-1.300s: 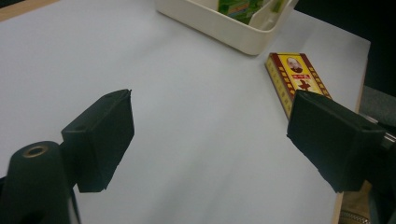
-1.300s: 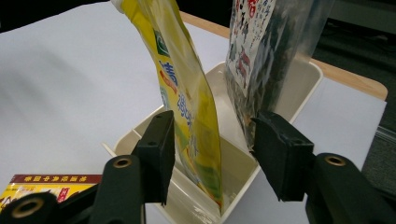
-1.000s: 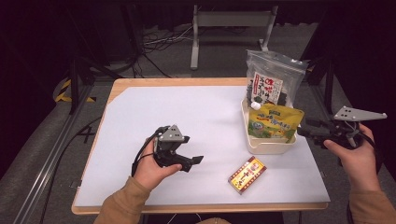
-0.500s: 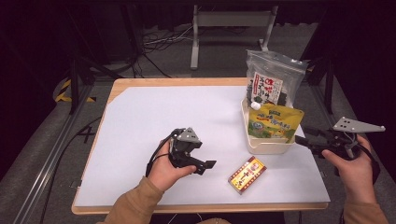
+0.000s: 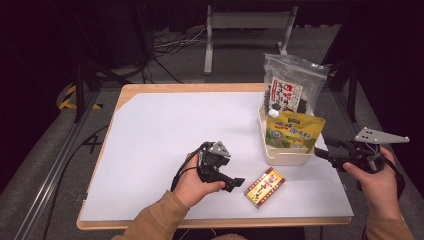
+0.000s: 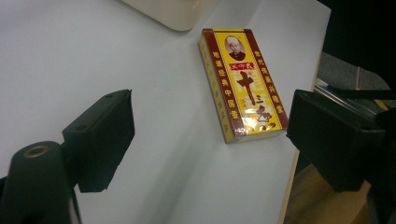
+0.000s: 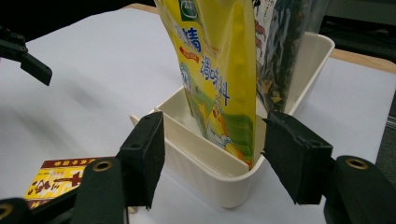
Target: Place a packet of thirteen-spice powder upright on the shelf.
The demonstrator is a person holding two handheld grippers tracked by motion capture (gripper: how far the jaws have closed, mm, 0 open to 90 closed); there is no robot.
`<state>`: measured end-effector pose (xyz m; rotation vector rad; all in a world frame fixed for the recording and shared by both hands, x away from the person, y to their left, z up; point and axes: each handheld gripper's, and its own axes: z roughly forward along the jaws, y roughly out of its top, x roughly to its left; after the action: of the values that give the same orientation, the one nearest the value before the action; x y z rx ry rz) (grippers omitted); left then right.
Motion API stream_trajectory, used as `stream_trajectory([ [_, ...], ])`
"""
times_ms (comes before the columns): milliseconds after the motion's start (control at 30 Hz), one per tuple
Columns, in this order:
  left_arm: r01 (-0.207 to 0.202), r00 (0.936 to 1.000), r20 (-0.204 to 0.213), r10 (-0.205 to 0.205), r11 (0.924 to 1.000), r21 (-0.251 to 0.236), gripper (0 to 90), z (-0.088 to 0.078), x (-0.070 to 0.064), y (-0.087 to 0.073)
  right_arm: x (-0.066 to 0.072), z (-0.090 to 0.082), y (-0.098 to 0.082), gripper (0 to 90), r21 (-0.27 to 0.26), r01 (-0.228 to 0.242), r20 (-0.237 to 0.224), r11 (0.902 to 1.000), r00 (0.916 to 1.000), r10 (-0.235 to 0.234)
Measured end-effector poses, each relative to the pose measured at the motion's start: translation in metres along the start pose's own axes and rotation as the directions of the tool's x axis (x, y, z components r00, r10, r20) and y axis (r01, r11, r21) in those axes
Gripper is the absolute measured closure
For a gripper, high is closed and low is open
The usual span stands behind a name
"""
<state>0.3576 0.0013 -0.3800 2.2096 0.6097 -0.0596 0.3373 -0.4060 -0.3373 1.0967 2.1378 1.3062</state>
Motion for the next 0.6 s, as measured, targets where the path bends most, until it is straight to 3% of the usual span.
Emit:
stream_trajectory([
  [300,-0.025,0.9991,0.036,0.024,0.9994,0.024,13.5,0.023,-0.009,0.008,0.003,-0.005,-0.006,37.4,0.007,-0.009,0.025,0.9999,0.9996,0.008],
  [600,-0.066,0.9969,0.046,0.064,0.9964,0.054,12.8,0.048,-0.019,0.012,0.005,-0.015,-0.011,35.2,-0.003,-0.017,0.056,0.9998,0.9983,0.017],
])
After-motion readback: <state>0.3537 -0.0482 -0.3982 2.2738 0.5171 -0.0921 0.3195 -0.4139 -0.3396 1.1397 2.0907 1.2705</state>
